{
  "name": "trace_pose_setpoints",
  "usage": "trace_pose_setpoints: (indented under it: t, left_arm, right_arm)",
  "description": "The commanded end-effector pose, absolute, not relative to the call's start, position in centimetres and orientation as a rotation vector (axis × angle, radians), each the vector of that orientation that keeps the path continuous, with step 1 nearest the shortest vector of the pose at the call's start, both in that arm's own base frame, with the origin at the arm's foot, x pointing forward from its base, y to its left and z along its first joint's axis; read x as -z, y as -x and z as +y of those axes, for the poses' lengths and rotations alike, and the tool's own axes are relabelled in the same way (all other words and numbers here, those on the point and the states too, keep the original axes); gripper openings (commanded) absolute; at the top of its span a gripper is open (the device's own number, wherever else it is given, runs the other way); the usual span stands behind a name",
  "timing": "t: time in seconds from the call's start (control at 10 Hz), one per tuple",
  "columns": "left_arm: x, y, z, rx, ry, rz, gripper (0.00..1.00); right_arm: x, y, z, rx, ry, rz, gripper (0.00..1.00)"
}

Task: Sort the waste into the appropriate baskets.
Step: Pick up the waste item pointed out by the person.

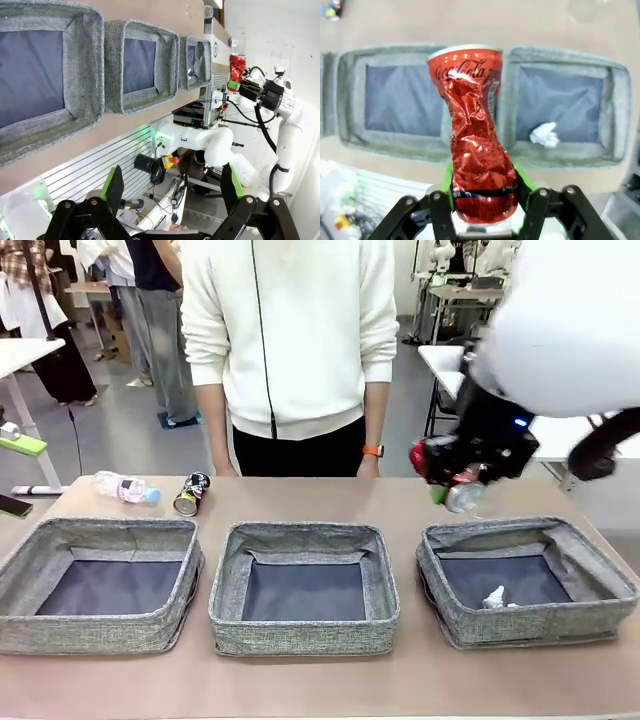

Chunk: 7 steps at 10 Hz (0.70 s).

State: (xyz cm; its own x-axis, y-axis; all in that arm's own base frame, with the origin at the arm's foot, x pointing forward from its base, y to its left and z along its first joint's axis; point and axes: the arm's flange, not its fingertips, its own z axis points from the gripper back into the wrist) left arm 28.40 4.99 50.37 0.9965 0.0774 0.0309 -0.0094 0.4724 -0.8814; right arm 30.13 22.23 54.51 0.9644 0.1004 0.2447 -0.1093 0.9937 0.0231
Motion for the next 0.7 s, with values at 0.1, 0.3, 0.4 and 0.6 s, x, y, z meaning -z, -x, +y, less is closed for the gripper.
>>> trace_pose_setpoints:
  t: [0.1,0.3,0.4,0.6]
  left_arm:
    - [-50.5,-28.3,5.0,-0.060,1.087,-0.067,1.00]
    - [-50.5,-28.3,5.0,-0.060,1.087,-0.067,1.00]
    - [-50.5,-28.3,5.0,-0.060,1.087,-0.067,1.00]
    - [-50.5,-28.3,5.0,-0.060,1.087,-0.067,1.00]
  right_arm:
    - [-64.8,-31.9,34.7,0.152,-0.071,-0.295,0.51]
    - [-69.3,-30.7,39.4,0.123,-0.058,-0.268,0.51]
    - [-70.7,-30.6,39.7,0.138,-0.040,-0.253,0.51]
    - [-73.0,-30.6,38.5,0.182,-0.043,-0.178,0.51]
